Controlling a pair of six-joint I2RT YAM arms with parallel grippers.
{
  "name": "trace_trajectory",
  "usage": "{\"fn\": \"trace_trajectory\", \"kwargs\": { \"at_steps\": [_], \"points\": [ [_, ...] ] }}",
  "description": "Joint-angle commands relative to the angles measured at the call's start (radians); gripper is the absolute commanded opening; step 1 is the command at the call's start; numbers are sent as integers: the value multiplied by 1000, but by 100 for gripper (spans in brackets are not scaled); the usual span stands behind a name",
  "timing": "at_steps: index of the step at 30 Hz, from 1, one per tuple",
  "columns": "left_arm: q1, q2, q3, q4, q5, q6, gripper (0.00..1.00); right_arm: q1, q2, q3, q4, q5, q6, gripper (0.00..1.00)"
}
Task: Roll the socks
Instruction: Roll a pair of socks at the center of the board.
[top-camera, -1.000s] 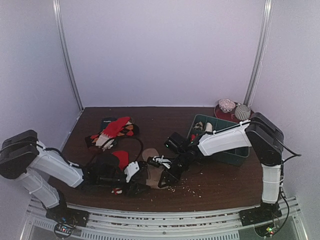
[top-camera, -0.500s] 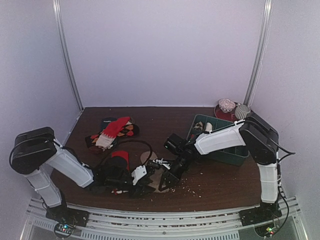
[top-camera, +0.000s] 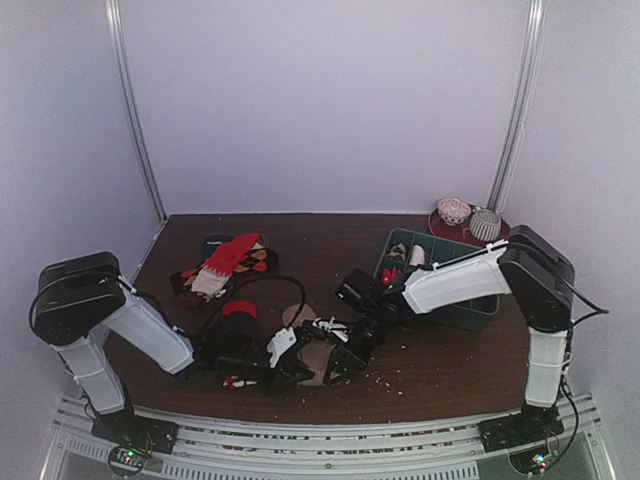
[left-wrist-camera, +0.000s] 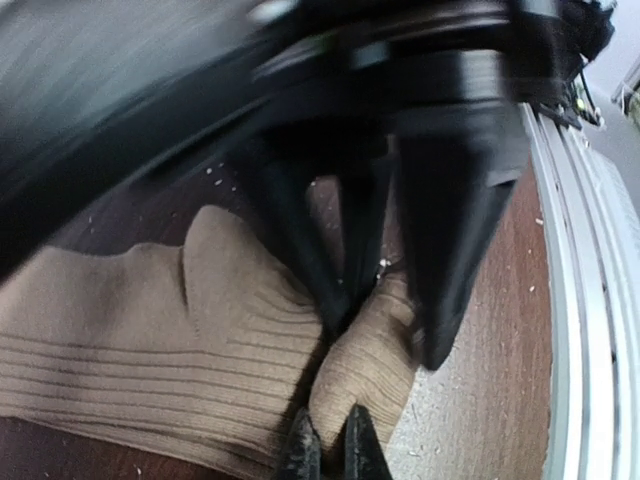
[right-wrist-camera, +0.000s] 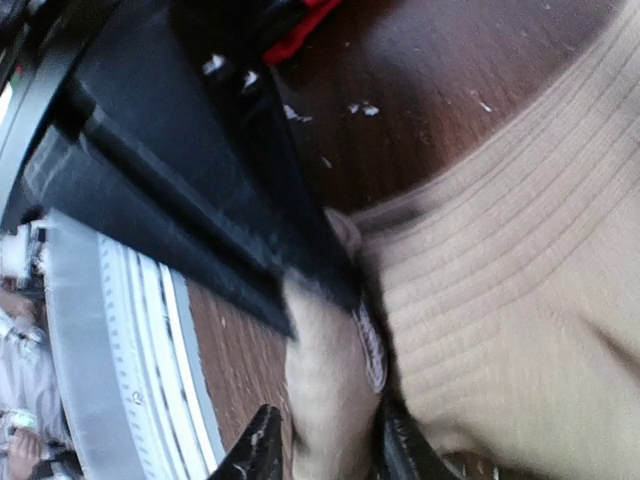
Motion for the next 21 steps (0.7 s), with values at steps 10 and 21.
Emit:
{"fn": "trace_trajectory", "kwargs": {
  "at_steps": [10, 21],
  "points": [
    [116, 95, 34, -297, 178, -429, 0, 188, -519, -575, 760, 564, -186, 57],
    [130, 151, 76, -405, 201, -414, 0, 303, -346, -515, 784, 801, -346, 57]
  ]
}}
